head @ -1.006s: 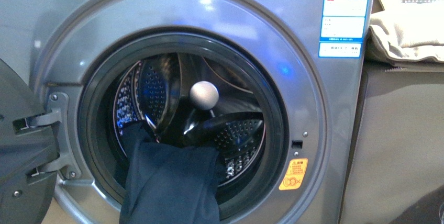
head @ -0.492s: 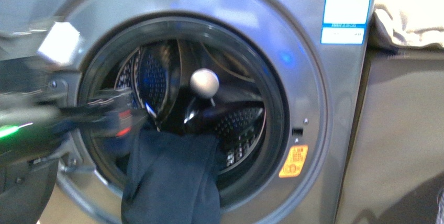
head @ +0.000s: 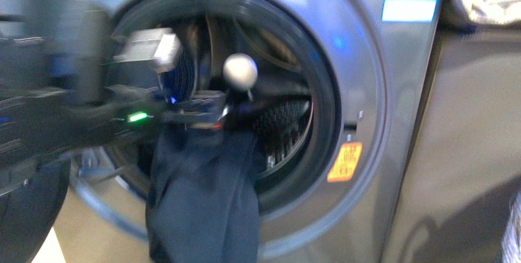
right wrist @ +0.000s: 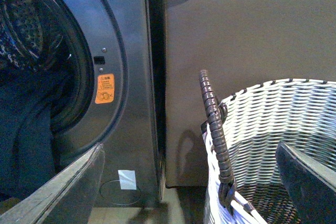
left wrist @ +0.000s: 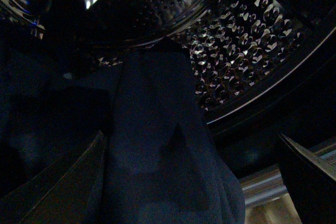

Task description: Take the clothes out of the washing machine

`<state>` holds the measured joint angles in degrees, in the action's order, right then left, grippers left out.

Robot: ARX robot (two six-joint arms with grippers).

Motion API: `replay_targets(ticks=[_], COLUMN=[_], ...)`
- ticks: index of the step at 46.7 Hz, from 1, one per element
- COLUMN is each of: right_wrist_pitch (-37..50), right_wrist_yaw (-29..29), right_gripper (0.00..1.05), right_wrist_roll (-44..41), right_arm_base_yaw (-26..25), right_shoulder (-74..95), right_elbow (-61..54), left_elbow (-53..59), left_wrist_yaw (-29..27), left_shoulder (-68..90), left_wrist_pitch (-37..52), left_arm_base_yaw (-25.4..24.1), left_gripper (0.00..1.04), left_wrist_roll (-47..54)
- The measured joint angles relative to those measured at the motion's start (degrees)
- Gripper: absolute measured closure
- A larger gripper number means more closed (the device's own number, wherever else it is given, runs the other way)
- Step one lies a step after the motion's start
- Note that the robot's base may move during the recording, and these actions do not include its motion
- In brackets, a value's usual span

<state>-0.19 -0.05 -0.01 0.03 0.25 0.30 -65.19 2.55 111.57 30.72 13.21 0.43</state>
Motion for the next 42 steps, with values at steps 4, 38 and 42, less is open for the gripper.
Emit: replay_targets(ticks=[4, 38, 42], right_wrist_pitch=[0.0, 0.0, 0.0], right_wrist_yaw=[0.0, 0.0, 0.0], right_gripper=[0.07, 0.07, 0.07], right_wrist_roll=[0.0, 0.0, 0.0], right_arm_base_yaw=[0.0, 0.0, 0.0], right_shoulder=[0.0, 0.0, 0.0], right_elbow=[0.0, 0.0, 0.0], left_elbow=[-3.2, -24.8, -25.8], left_wrist_yaw=[-0.2, -7.8, -7.9], left_shoulder=[2.4, 20.2, 21.4], left_wrist_pitch=[-1.6, -21.5, -24.7], left_arm_base_yaw=[0.4, -1.0, -1.0], left_gripper=[0.06, 0.06, 0.06], left_wrist_roll=[0.7, 5.5, 4.1])
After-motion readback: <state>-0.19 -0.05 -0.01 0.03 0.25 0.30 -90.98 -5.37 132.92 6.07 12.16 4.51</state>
